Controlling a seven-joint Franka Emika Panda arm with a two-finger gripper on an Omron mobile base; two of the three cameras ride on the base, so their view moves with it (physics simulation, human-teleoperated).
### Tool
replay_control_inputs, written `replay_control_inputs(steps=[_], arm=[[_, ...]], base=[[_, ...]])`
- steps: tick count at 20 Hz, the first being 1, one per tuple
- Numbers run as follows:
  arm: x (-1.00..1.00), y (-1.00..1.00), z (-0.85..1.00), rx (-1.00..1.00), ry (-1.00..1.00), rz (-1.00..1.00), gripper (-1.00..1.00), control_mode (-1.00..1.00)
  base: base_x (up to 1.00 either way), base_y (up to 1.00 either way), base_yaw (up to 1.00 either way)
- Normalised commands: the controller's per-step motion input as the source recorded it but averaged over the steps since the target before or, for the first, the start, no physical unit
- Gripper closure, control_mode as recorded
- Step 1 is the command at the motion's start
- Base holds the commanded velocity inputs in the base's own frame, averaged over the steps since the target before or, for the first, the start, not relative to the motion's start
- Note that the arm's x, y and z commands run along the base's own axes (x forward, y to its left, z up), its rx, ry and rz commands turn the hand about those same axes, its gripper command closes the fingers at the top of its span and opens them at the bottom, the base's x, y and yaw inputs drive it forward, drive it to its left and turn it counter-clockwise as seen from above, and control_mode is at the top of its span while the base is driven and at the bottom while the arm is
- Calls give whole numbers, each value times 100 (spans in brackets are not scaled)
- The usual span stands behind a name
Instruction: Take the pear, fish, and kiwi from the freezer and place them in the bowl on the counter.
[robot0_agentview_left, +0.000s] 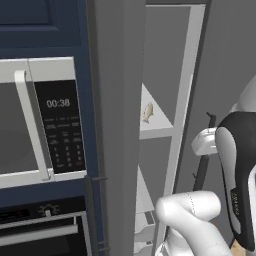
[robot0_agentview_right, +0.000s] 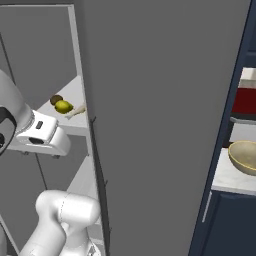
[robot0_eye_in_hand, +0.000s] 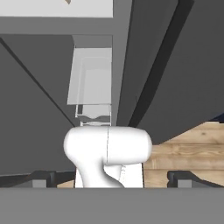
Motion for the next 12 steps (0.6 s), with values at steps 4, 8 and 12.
replay_control_inputs(steps=[4, 8, 12], arm=[[0, 0, 0, 0, 0, 0, -100, 100], [0, 0, 0, 0, 0, 0, -100, -100], [10, 20, 0, 0, -1, 0, -100, -100]], base=[[0, 0, 0], [0, 0, 0], [0, 0, 0]])
